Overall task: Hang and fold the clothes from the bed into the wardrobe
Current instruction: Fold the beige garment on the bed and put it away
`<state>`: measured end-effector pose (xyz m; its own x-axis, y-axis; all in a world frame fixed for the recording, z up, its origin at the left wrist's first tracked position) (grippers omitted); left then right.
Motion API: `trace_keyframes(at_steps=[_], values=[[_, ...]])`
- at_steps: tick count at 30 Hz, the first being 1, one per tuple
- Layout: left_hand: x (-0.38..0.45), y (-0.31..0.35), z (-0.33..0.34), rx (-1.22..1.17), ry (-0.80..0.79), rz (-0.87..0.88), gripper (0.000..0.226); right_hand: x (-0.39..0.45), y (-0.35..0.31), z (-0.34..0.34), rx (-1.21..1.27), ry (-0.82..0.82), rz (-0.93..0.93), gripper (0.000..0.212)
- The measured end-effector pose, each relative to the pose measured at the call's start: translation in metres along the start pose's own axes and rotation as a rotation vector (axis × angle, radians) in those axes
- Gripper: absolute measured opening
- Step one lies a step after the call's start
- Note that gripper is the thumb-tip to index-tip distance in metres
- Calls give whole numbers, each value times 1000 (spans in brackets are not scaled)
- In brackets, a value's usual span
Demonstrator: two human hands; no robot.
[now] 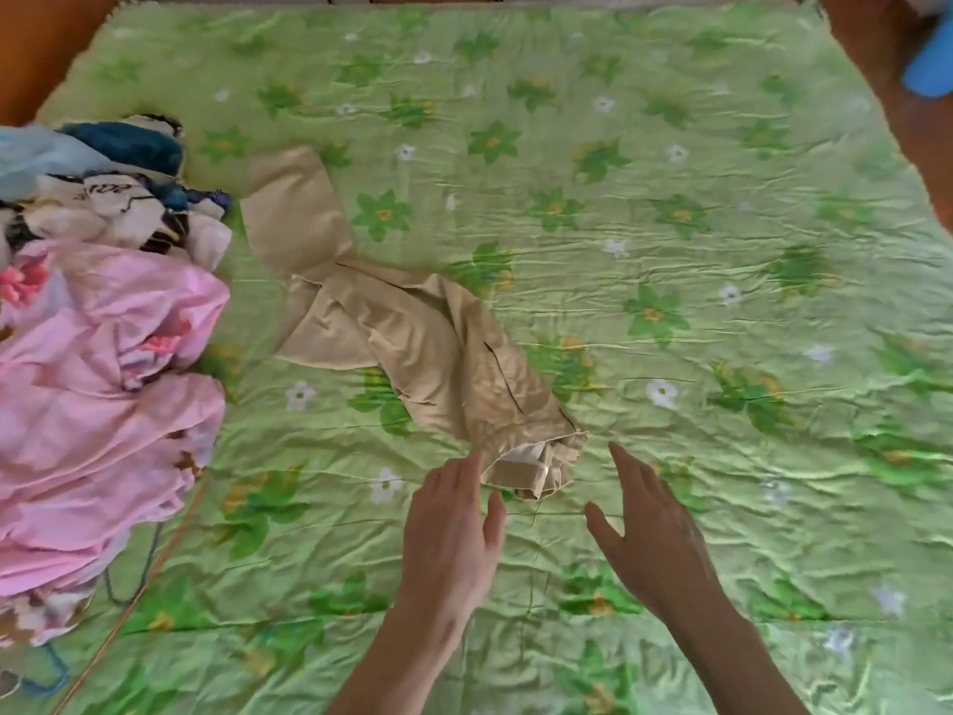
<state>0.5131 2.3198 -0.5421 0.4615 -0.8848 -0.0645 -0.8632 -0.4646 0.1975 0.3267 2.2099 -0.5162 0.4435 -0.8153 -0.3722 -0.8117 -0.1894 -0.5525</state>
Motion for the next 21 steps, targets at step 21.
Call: trace_keyframes(at_steps=[21], values=[[71, -19, 14, -547, 127, -303, 16, 125, -7, 4, 527, 355, -45, 16]])
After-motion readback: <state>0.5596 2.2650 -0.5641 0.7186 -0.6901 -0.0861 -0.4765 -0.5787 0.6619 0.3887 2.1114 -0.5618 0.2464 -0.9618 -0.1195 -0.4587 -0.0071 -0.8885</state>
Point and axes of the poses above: each hand's wrist, its own x-axis towards the middle knuckle, its own z-axis out of the palm, y = z × x, the point moved 1 cm from there along x, towards the middle knuckle, and after that the axes turned 12 degrees about x, right-handed, at the moved point
